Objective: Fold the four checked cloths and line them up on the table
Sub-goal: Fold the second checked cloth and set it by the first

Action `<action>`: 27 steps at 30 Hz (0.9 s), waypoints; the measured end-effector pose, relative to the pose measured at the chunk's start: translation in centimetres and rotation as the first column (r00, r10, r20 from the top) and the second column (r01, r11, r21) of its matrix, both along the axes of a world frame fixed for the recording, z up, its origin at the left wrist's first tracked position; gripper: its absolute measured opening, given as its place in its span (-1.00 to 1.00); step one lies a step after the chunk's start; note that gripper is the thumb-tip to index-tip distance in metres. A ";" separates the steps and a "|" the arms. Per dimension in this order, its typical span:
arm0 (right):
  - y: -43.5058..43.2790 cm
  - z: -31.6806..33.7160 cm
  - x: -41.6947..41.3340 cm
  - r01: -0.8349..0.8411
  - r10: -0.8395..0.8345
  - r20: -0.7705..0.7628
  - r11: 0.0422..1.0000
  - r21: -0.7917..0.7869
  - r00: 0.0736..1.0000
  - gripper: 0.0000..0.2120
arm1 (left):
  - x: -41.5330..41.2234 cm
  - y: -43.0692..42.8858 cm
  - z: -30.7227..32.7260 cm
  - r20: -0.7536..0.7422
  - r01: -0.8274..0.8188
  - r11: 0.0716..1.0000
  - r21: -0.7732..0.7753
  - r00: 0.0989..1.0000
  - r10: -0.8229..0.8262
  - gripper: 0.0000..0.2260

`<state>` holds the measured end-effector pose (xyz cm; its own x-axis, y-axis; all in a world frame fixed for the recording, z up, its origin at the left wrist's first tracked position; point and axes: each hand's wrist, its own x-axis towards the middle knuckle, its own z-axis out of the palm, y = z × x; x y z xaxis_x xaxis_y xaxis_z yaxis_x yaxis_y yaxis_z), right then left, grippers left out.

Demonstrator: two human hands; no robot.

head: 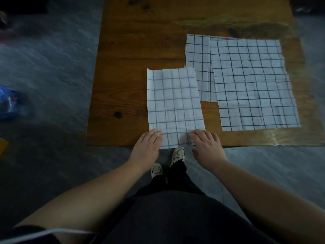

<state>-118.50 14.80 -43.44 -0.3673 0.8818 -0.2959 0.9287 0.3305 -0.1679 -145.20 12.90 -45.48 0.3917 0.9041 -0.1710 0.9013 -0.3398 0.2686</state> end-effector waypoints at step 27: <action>6.7 7.1 -1.8 0.232 -0.054 -0.484 0.920 0.317 0.873 -0.93 | -4.5 6.5 9.5 0.536 -0.326 0.935 -0.140 0.769 0.348 -0.74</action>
